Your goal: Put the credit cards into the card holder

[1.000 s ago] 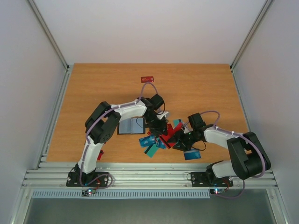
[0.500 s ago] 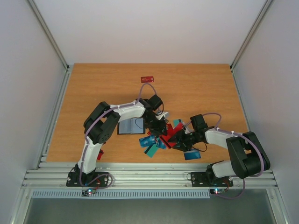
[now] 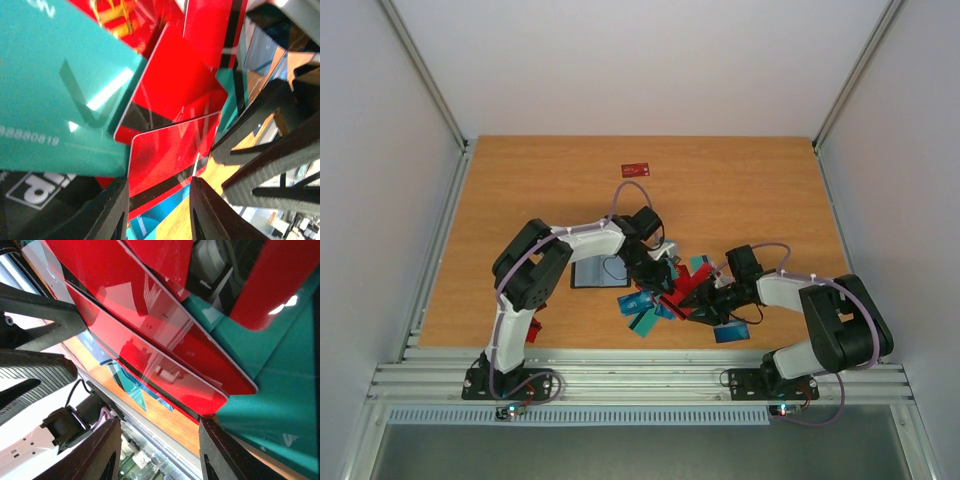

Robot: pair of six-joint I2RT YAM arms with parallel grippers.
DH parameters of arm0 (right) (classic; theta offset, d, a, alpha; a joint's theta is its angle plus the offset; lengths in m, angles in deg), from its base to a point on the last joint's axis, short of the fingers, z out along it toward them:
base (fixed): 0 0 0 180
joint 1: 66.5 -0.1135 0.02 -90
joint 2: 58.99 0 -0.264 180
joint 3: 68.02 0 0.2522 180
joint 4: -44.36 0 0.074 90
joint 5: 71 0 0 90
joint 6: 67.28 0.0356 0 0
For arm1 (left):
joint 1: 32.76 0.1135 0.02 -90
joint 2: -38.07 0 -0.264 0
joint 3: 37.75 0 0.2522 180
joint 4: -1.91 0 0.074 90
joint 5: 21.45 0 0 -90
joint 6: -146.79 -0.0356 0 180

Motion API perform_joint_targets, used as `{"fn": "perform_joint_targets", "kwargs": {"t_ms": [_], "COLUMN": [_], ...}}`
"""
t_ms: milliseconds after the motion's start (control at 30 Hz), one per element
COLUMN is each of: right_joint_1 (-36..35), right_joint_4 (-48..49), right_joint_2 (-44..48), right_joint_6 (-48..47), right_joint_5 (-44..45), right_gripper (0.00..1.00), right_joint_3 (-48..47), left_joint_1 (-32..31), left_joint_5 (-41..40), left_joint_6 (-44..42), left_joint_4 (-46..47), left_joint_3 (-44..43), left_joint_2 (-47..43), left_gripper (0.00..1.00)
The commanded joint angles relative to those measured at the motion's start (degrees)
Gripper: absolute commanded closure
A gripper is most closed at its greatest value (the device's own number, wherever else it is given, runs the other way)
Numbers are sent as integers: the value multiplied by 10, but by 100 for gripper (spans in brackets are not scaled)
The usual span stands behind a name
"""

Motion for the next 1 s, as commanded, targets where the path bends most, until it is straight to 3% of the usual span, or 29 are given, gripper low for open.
{"fn": "perform_joint_targets", "kwargs": {"t_ms": [0,400,733,967], "right_joint_1": [3,3,3,3], "right_joint_4": [23,-10,-28,-32], "right_joint_2": [-28,-79,-104,-119], "right_joint_6": [-25,-65,-86,-95], "right_joint_5": [61,44,35,34], "right_gripper": [56,58,58,59], "right_joint_3": [-5,-36,-48,-58], "left_joint_1": [-22,-22,-8,-8], "left_joint_5": [98,184,187,198], "left_joint_6": [-43,-28,-8,57], "left_joint_4": [-35,61,103,186], "left_joint_3": [24,56,79,95], "left_joint_2": [-13,-32,-38,-31], "left_gripper": [65,68,69,72]}}
